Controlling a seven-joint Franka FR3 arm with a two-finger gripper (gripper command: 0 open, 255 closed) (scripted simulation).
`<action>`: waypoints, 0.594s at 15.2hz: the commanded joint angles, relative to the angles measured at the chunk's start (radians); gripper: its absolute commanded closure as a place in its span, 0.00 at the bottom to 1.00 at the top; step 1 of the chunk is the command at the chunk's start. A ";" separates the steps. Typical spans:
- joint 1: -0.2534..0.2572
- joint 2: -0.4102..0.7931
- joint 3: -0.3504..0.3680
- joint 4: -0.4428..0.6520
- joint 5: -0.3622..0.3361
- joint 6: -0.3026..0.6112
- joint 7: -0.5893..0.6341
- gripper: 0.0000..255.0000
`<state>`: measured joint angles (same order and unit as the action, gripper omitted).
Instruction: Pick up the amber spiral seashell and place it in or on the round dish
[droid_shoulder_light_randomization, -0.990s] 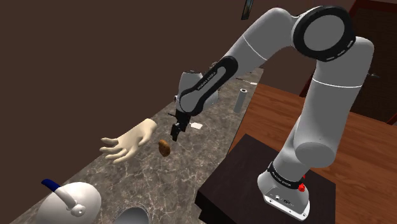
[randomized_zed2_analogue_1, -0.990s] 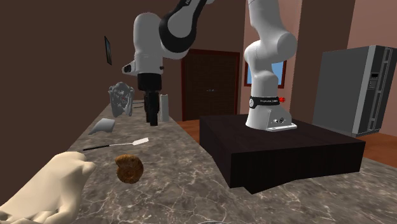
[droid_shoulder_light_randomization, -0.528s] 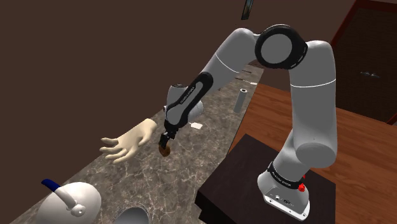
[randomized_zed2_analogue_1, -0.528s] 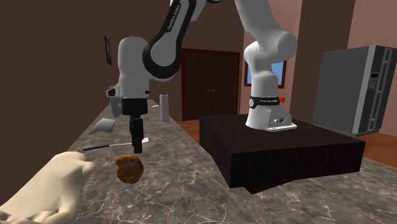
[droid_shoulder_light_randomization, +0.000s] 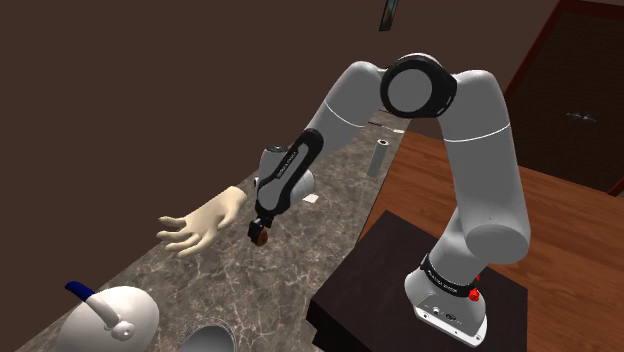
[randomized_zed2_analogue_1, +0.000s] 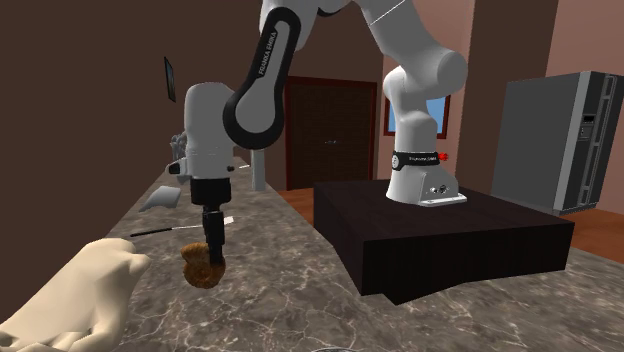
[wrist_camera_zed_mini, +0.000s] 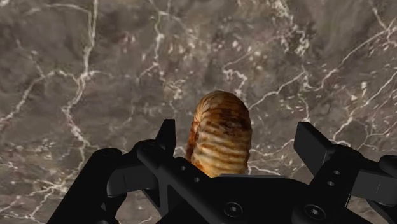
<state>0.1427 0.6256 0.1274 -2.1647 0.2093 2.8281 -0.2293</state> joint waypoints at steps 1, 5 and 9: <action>0.002 0.009 0.000 0.003 0.000 0.007 0.001 0.00; 0.002 0.009 0.000 0.003 0.000 0.007 0.001 0.00; 0.002 0.009 0.000 0.003 0.000 0.007 0.001 1.00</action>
<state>0.1444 0.6343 0.1276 -2.1613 0.2096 2.8349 -0.2286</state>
